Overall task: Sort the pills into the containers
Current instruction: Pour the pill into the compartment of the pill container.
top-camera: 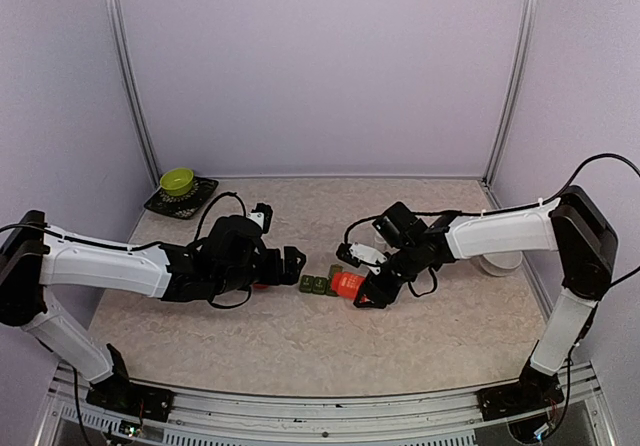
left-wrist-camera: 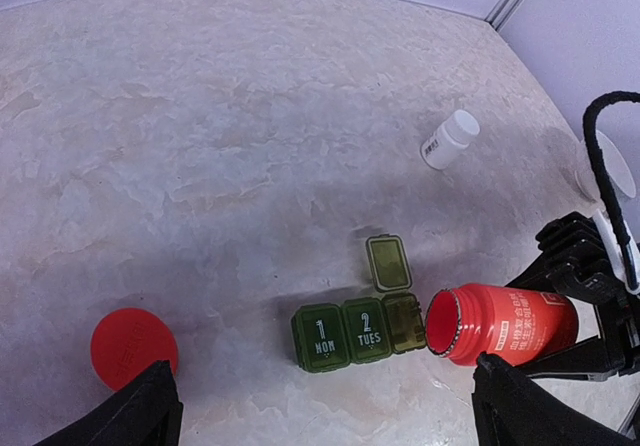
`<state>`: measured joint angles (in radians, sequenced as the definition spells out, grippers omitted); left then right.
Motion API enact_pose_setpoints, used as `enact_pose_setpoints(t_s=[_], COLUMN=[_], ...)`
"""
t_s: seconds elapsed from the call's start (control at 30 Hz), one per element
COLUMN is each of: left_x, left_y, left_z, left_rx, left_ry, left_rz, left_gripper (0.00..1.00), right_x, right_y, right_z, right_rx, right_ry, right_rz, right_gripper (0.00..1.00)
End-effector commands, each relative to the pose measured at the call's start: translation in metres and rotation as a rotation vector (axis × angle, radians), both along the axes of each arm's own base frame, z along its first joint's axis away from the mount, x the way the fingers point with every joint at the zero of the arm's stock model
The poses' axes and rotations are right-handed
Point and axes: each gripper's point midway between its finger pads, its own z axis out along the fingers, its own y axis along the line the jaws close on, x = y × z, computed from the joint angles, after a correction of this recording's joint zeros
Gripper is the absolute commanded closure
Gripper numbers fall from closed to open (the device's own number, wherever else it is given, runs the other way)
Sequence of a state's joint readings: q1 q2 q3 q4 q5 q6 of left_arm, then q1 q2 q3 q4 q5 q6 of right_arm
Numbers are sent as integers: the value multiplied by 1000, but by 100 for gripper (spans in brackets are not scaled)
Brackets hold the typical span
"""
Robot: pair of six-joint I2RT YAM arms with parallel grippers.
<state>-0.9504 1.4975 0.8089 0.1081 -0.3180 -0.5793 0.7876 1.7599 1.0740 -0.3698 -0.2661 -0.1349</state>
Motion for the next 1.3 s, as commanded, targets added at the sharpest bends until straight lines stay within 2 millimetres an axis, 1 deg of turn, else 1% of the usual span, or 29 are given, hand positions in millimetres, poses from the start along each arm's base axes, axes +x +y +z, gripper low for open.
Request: enact_pose_setpoints(t_s=[0.0,0.8,1.27], left_x=[-1,-3,-4], left_y=[-4,-2,-1], left_z=[-2,-8,-10], left_rx=[-22,-26,-28], left_ry=[0,6,9], left_rz=[-5,-1,2], left_gripper=[1,1,1], right_x=[-1,-1,1], right_y=[4,3,4], right_z=[2,1,5], right_rx=[-27,-128,-166], right_ry=[-2,11,13], right_rz=[18,34,30], right_gripper=[100,100,100])
